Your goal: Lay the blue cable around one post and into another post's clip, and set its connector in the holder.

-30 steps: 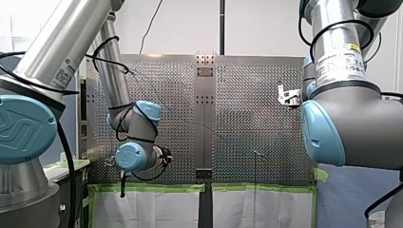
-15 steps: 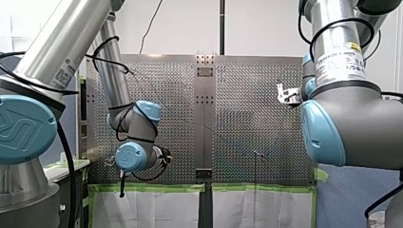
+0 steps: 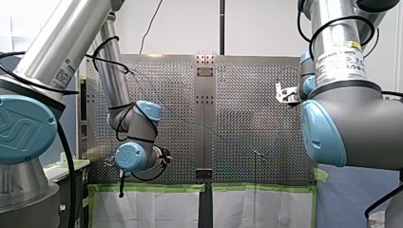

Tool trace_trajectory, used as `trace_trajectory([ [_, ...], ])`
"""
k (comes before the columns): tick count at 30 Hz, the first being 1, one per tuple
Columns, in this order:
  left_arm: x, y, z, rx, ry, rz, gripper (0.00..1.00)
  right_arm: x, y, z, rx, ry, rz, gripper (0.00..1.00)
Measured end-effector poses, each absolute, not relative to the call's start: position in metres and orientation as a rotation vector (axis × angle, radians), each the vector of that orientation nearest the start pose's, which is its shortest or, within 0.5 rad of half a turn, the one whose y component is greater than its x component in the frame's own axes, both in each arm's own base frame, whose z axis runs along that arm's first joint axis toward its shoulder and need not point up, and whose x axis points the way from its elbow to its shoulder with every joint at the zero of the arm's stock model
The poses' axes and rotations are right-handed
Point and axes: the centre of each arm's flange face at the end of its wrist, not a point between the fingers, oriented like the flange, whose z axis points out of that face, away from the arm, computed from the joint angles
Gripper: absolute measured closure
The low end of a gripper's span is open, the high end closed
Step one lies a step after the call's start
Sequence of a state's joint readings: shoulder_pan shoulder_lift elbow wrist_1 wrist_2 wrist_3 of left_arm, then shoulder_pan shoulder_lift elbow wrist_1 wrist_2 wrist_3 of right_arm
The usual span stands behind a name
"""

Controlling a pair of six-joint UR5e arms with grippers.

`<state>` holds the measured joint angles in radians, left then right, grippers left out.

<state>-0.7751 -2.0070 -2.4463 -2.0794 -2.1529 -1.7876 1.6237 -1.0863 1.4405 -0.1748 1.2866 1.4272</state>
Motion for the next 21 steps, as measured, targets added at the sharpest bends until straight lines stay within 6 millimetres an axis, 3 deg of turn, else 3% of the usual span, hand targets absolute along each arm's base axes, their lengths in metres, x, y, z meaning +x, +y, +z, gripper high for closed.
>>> trace_trajectory([
  [13,0.185,-0.291,0.051,0.091,1.781,-0.184,0.0,0.205,-0.61,0.304,1.62,-1.031,1.296,0.0],
  [21,0.185,-0.292,0.052,0.089,1.777,-0.188,0.0,0.23,-0.594,0.304,1.641,-1.024,1.292,0.0],
])
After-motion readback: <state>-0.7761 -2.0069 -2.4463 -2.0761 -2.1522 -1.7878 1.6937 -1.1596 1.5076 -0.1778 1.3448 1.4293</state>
